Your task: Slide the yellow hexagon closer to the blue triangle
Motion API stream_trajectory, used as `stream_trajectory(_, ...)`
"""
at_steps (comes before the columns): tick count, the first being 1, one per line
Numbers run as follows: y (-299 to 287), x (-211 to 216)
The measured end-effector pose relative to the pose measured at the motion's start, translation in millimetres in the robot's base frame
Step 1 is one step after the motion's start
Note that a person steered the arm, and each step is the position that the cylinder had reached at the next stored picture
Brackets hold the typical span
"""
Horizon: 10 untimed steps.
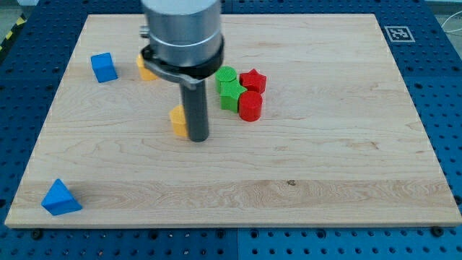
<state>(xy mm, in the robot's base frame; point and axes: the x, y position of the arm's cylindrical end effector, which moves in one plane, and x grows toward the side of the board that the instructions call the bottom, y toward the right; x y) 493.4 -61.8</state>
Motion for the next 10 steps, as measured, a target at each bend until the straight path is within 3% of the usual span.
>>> stream_trajectory(2,9,-45)
stream_trajectory(3,-19,-49)
stream_trajectory(6,-79,11)
stream_trajectory(10,-129,4)
